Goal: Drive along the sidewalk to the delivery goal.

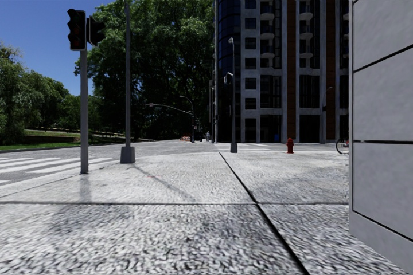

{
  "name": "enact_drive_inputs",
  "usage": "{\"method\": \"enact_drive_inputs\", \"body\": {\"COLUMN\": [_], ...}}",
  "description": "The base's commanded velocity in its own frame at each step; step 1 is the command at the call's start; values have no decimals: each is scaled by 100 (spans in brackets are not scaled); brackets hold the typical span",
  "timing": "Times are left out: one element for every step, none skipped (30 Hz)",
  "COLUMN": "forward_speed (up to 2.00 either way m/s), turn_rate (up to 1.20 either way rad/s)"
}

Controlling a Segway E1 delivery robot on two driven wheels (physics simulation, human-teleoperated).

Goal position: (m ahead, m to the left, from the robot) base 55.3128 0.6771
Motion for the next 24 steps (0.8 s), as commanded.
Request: {"method": "enact_drive_inputs", "body": {"forward_speed": [200, 200, 200, 200, 200, 200, 200, 200, 200, 200, 200, 200, 200, 200, 200, 200, 200, 200, 200, 200, 200, 200, 200, 200], "turn_rate": [-12, -12, -14, -14, -15, -18, -24, -24, -27, -28, -28, -29, -29, -29, -29, -29, -29, -29, -29, -29, -29, -29, -29, -29]}}
